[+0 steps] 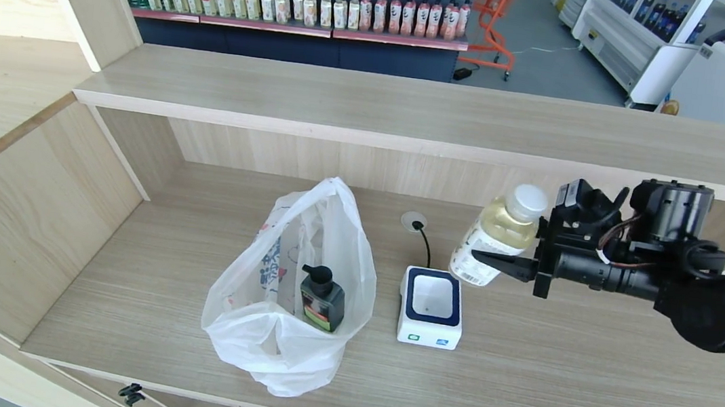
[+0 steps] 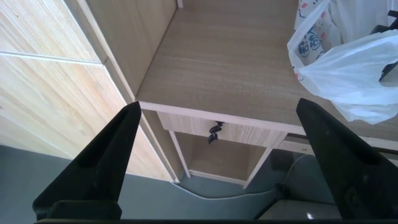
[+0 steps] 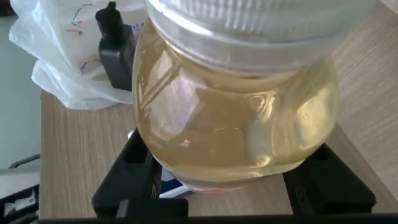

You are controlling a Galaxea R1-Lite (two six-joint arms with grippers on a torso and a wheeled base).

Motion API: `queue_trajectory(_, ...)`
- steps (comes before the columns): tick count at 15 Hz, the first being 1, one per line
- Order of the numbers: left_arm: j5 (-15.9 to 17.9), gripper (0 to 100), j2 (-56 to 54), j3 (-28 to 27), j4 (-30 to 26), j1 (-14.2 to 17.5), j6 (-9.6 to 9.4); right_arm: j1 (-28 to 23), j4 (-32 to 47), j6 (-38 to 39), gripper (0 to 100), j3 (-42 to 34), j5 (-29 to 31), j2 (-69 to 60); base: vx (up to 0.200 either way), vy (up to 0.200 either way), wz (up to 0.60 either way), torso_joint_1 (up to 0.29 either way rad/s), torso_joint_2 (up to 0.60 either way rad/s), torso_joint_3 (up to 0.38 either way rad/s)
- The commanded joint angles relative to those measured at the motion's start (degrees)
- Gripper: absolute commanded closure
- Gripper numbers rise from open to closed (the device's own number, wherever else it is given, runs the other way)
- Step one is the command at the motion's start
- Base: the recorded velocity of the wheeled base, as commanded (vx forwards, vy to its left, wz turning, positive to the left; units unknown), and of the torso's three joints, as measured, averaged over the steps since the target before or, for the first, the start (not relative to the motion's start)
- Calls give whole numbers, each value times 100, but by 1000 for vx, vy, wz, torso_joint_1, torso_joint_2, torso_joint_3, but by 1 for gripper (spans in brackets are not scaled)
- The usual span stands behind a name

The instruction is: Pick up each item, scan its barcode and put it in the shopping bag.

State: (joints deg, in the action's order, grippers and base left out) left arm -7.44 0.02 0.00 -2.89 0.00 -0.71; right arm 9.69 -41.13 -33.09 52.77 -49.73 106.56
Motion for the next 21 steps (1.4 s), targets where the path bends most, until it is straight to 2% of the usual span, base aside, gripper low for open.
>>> queue_trajectory(1,-3,0,-2,0,-1,0,0,-125,-18,1226,100,-303,112,-1058,0,0,0,0,0,0)
queue_trajectory(3,-3,0,-2,0,-1,0,0,94,-18,2359,100,-575,604,-1348,0,0,0,0,0,0)
queue_trajectory(5,-3,0,-2,0,-1,0,0,147,-35,2992,100,-777,1026,-1418,0,0,0,0,0,0)
queue_trajectory(7,-3,0,-2,0,-1,0,0,147,-114,3458,100,-988,1088,-1454,0,0,0,0,0,0)
queue_trajectory(13,-3,0,6,0,-1,0,9,279,-273,3994,100,-997,1123,-1462,0,33,0,0,0,0)
queue_trajectory(15,-3,0,-2,0,-1,0,9,507,-273,4214,100,-856,1325,-1436,0,200,0,-5,0,5)
queue_trajectory(18,-3,0,-2,0,-1,0,9,850,-273,4460,100,-575,1615,-1234,0,0,0,0,0,0)
queue_trajectory(21,-3,0,-2,0,-1,0,9,1545,-273,4882,100,-180,2556,-724,0,0,0,0,0,0)
